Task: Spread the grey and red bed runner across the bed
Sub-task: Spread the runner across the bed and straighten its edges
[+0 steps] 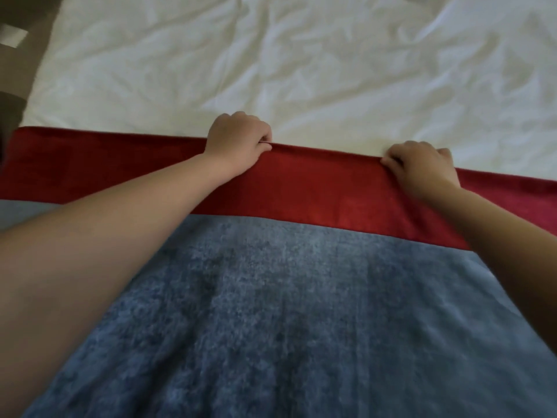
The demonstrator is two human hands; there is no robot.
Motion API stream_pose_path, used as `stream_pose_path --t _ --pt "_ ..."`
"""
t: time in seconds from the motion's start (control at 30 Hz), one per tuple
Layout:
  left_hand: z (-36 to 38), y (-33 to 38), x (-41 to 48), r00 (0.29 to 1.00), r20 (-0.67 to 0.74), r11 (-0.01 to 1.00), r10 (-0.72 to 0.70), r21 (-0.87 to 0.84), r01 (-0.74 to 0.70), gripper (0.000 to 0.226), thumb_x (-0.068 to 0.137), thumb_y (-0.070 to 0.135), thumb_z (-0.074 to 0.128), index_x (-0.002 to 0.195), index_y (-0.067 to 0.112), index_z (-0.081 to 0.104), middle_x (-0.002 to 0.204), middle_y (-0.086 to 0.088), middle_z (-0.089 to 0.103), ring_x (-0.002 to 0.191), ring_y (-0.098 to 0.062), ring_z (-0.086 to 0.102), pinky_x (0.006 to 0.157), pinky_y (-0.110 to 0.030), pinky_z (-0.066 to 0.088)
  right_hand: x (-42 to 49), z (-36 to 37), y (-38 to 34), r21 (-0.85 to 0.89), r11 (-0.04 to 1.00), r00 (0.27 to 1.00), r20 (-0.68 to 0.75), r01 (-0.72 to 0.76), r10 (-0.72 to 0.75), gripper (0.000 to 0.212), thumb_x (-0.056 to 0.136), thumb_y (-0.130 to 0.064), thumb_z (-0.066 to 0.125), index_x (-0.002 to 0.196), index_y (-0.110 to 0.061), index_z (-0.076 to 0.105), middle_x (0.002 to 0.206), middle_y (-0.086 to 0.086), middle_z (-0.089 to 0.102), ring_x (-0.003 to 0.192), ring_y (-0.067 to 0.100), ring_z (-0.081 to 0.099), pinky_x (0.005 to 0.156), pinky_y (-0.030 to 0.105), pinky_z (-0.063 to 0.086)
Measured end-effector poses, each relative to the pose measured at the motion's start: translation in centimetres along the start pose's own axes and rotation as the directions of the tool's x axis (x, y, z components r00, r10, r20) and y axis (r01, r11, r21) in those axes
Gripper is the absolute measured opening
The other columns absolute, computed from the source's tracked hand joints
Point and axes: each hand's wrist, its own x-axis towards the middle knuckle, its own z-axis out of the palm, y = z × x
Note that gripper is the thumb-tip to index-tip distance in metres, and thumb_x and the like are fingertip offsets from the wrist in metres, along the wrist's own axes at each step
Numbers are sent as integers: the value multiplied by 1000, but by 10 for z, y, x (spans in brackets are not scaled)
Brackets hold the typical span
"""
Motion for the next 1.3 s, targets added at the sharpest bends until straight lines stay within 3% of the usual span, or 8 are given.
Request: stream_pose_path --t 0.17,0.27,0.37,0.53,0.77,1.13,1.2,1.3 --pt "9 19 -3 987 -41 983 -153 98 156 16 93 27 56 95 15 65 98 -7 64 98 -30 54 77 -40 41 16 -1 -11 2 982 977 99 -187 186 38 98 -41 34 92 -17 63 103 15 65 104 34 54 91 45 33" --pt "3 22 -12 985 -96 987 -141 61 147 21 90 31 55 99 13 62 102 -9 62 98 -30 54 76 -40 44 11 -9 -22 -152 980 992 -27 -130 127 37 97 -37 39 103 -8 61 109 20 59 106 37 51 89 47 37" --pt "-9 25 -27 969 -208 989 -133 27 142 41 84 48 52 106 14 60 103 -6 63 96 -27 58 72 -37 45 -1 -26 -39 -87 989 985 -139 -119 106 37 95 -38 44 118 -10 55 120 17 56 112 37 50 91 47 38" --pt "-29 41 -58 964 -255 996 -70 34 81 54 83 56 43 114 14 59 107 -4 64 99 -25 59 76 -38 48 -28 -54 -82 16 1000 992 -125 7 -5 47 94 -41 44 132 -14 47 132 14 51 120 35 48 99 46 35" --pt "-46 69 -153 964 -265 996 -24 72 44 50 82 54 45 108 14 60 103 -7 64 98 -29 58 77 -39 45 -120 -59 -160 20 996 989 -129 81 -78 44 94 -42 44 129 -16 51 127 12 55 116 34 51 95 43 39" --pt "17 73 -391 995 3 995 -96 6 96 49 84 53 48 116 18 58 123 -8 59 111 -29 56 86 -39 48 -342 27 -218 42 997 978 195 62 -69 40 93 -42 47 126 -19 51 128 11 54 118 32 50 95 41 39" --pt "37 72 -423 995 66 998 -68 16 67 61 86 57 45 134 20 48 145 -10 43 129 -28 43 99 -40 42 -371 42 -218 50 996 965 248 73 -84 48 93 -45 45 136 -22 43 143 8 41 129 29 41 100 41 38" --pt "62 74 -455 976 217 998 -32 64 19 83 84 71 31 151 26 12 159 -10 4 145 -29 9 116 -48 18 -404 64 -218 -35 990 940 319 137 -119 69 94 -56 35 151 -23 13 159 6 10 146 25 11 113 43 24"
